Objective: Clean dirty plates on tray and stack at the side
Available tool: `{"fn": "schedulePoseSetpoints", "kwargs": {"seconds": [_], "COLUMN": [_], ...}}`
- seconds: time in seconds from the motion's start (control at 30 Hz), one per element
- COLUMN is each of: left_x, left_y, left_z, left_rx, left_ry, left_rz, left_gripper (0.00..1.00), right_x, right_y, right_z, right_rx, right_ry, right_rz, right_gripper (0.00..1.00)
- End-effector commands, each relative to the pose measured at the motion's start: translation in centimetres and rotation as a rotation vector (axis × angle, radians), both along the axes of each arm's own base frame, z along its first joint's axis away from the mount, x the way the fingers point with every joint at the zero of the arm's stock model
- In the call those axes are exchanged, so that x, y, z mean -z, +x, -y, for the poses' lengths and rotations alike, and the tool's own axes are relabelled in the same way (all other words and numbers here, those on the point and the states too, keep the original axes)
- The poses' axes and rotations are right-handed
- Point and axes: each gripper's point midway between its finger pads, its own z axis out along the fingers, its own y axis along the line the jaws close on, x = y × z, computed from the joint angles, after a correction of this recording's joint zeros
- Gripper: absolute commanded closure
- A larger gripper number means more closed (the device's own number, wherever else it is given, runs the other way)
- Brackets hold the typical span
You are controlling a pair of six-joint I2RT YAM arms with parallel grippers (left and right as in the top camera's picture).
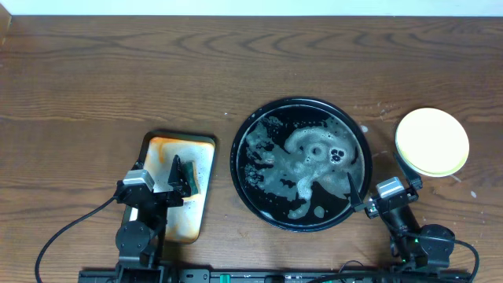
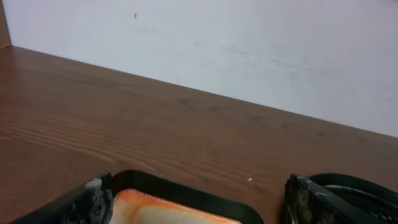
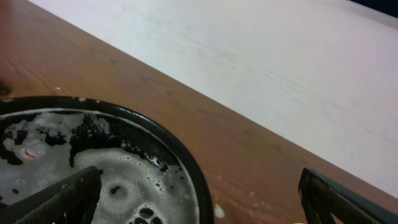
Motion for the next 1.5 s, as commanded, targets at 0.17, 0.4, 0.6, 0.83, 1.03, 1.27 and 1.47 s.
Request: {"fn": "schedulePoseSetpoints", "kwargs": {"seconds": [0.17, 0.4, 0.6, 0.83, 1.03, 1.27, 1.47], "left_x": [0.5, 2.7, 2.7, 2.7, 2.7, 2.7, 2.7], "left_y": [-0.1, -0.3, -0.3, -0.3, -0.3, -0.3, -0.3], "left_z": [-0.3, -0.3, -0.3, -0.3, -0.3, -0.3, -0.3], "left_rx": [-0.013, -0.012, -0.012, -0.012, -0.012, -0.012, -0.012], "left_ry": [0.011, 0.016, 0.016, 0.016, 0.016, 0.016, 0.016], "left_rz": [-0.02, -0.108, -0.109, -0.109, -0.109, -0.109, -0.109], "left_gripper": [0.12, 0.12, 0.12, 0.12, 0.12, 0.12, 0.12], "right_x": [0.1, 0.1, 0.1, 0.1, 0.1, 0.1, 0.1], "right_y": [-0.1, -0.1, -0.1, -0.1, -0.1, -0.1, -0.1], "right_z": [-0.4, -0.4, -0.4, -0.4, -0.4, -0.4, -0.4], "right_rx": [-0.017, -0.017, -0.017, -0.017, -0.017, -0.017, -0.017], "right_ry": [0.003, 0.003, 0.003, 0.003, 0.003, 0.002, 0.002], "right_rz": [0.001, 0.0, 0.001, 0.001, 0.001, 0.0, 0.001], "right_gripper": [0.01, 0.01, 0.01, 0.01, 0.01, 0.01, 0.01]}}
